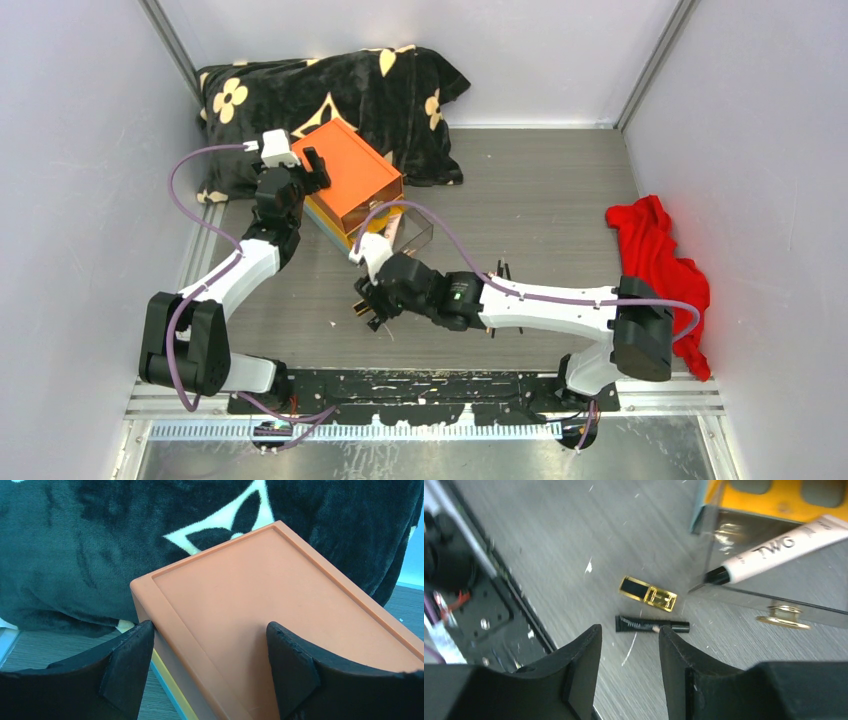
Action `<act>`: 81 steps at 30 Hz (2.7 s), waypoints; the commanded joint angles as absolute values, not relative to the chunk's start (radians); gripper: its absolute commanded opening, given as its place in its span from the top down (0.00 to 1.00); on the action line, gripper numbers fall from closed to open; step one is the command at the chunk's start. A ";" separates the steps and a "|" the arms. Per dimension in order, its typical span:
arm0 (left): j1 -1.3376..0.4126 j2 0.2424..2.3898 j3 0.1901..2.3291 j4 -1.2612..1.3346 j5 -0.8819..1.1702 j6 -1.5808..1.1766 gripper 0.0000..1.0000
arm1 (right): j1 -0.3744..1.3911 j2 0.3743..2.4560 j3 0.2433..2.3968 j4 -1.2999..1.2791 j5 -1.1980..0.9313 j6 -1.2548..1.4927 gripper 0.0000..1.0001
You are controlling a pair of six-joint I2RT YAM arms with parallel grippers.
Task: Organize the makeup
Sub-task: Place the makeup in the drawer, then pick up the lipstick at the center of the board.
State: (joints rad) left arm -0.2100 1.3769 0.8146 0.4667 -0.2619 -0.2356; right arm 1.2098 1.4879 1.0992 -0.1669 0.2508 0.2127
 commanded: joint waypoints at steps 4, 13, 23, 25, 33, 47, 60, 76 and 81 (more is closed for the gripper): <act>-0.238 1.451 0.756 0.171 -0.127 -0.190 0.22 | 1.226 1.506 1.175 -0.325 0.038 -0.136 0.49; -0.238 1.451 0.756 0.172 -0.128 -0.189 0.22 | 1.226 1.669 1.289 -0.408 0.006 -0.339 0.41; -0.237 1.449 0.755 0.173 -0.131 -0.191 0.22 | 1.145 1.742 1.248 -0.239 -0.148 -0.427 0.40; -0.238 1.448 0.755 0.173 -0.130 -0.191 0.22 | 1.127 1.766 1.259 -0.224 -0.174 -0.438 0.40; -0.237 1.451 0.756 0.172 -0.132 -0.191 0.22 | 1.083 1.897 1.353 -0.242 -0.259 -0.491 0.41; -0.238 1.451 0.758 0.170 -0.133 -0.190 0.22 | 1.066 1.959 1.369 -0.242 -0.302 -0.509 0.41; -0.237 1.451 0.758 0.170 -0.132 -0.191 0.22 | 1.066 2.026 1.386 -0.250 -0.303 -0.481 0.54; -0.237 1.451 0.757 0.170 -0.134 -0.191 0.22 | 1.152 1.785 1.362 -0.330 -0.192 -0.415 0.88; -0.238 1.451 0.756 0.172 -0.134 -0.192 0.22 | 1.164 1.666 1.399 -0.371 -0.193 -0.382 0.88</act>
State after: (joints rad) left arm -0.2096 1.3769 0.8146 0.4664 -0.2623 -0.2356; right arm 1.1614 1.7924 1.3422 -0.3519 -0.2081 -0.4179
